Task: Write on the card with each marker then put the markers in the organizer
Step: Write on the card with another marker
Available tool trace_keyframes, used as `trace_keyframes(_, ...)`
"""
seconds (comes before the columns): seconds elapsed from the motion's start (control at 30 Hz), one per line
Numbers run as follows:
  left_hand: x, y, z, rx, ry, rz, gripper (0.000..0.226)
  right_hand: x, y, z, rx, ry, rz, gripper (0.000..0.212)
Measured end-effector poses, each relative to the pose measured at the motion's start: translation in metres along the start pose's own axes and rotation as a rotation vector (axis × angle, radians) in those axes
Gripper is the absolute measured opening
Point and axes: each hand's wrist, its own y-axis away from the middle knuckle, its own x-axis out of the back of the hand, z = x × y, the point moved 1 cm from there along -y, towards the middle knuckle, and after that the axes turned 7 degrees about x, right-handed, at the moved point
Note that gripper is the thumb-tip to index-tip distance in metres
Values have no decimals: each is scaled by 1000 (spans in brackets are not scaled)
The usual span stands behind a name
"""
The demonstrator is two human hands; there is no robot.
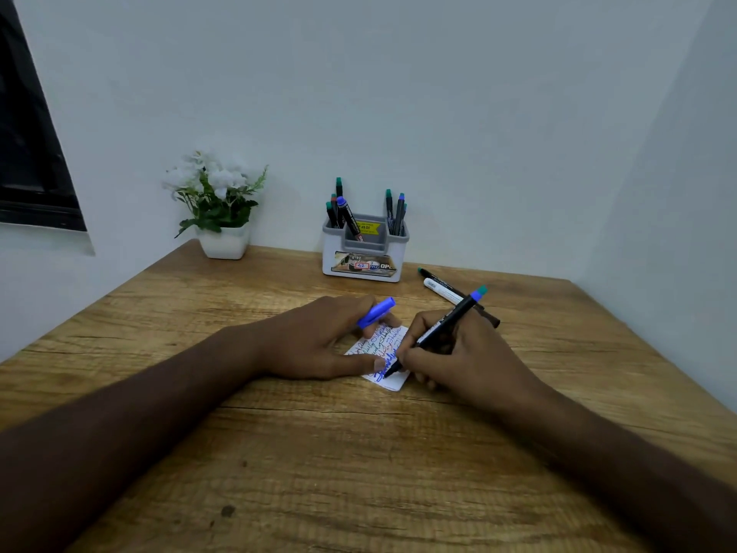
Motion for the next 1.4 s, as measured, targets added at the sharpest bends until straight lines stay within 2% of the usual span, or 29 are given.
trace_keyframes(0.6,2,0,3,-27,8,2,58,5,-5,8,-50,-61,-27,9)
trace_keyframes(0.73,2,0,2,-4,-9,-1,67,5,-5,10,-43,-60,-13,7)
trace_keyframes(0.93,3,-1,3,-29,22,3,57,6,-5,10,-46,-55,-23,8)
trace_keyframes(1.4,4,1,5,-46,34,-9,62,8,-5,8,-34,-34,-15,9)
